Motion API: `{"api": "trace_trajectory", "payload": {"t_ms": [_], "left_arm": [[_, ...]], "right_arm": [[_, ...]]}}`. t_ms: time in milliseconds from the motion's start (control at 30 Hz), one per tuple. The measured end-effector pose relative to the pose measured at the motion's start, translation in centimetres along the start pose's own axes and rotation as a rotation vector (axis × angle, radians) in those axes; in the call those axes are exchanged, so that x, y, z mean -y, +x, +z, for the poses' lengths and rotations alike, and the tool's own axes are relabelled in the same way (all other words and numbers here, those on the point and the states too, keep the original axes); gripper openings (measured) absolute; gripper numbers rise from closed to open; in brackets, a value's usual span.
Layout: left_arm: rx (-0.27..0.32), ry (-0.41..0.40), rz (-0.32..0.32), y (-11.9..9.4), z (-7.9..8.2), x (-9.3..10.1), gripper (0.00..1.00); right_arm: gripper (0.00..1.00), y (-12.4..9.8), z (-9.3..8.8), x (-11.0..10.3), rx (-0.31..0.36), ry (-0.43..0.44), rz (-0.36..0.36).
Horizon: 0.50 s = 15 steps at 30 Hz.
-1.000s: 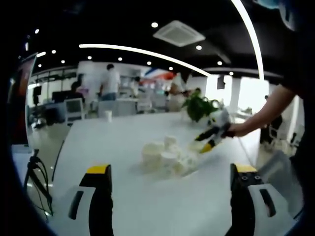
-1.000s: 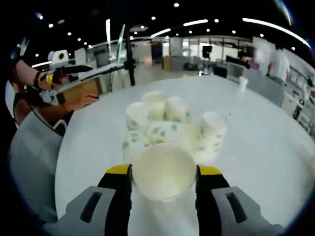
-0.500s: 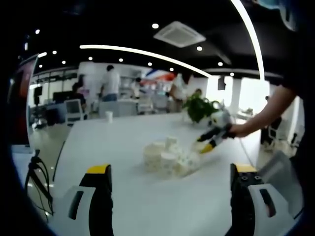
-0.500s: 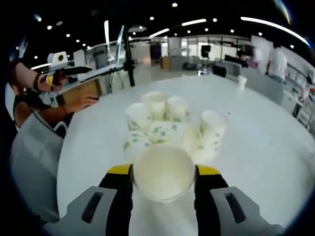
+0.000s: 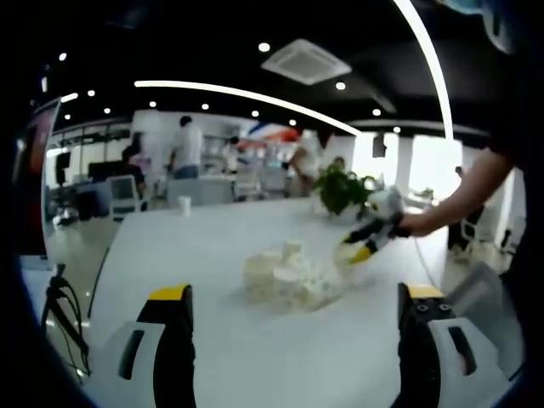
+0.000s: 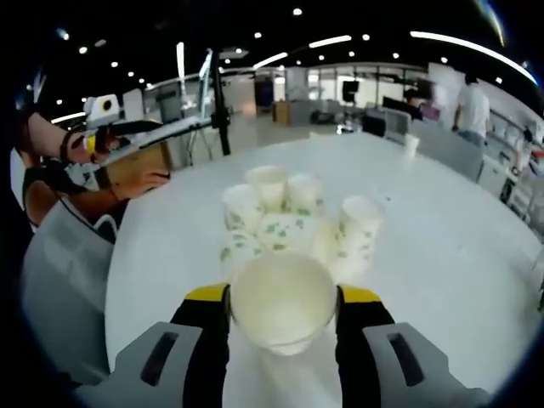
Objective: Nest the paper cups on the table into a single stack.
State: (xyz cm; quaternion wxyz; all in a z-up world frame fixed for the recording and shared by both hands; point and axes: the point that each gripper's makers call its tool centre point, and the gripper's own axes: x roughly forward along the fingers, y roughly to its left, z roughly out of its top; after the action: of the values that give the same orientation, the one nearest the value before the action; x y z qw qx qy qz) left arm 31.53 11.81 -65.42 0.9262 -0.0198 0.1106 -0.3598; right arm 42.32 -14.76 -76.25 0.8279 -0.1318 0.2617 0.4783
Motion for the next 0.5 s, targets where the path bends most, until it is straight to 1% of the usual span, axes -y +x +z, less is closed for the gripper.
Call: {"api": "trace_trajectory", "payload": {"t_ms": [67,133,200,500], "left_arm": [[0.000,0.003,-0.004,0.0,0.0,0.1,1.00],[0.001,0.006,-0.008,0.1,0.1,0.3,1.00],[0.003,0.012,-0.009,0.1,0.1,0.3,1.00],[0.008,0.008,-0.017,0.2,0.2,0.4,1.00]], "right_arm": [[0.46,-0.3,0.3,-0.2,0.008,0.000,0.001],[0.46,-0.8,0.8,-0.5,0.017,-0.020,-0.003],[0.46,-1.1,1.2,-0.6,0.034,-0.006,-0.001],[0.46,-2.5,3.1,-1.5,0.077,-0.032,-0.005]]}}
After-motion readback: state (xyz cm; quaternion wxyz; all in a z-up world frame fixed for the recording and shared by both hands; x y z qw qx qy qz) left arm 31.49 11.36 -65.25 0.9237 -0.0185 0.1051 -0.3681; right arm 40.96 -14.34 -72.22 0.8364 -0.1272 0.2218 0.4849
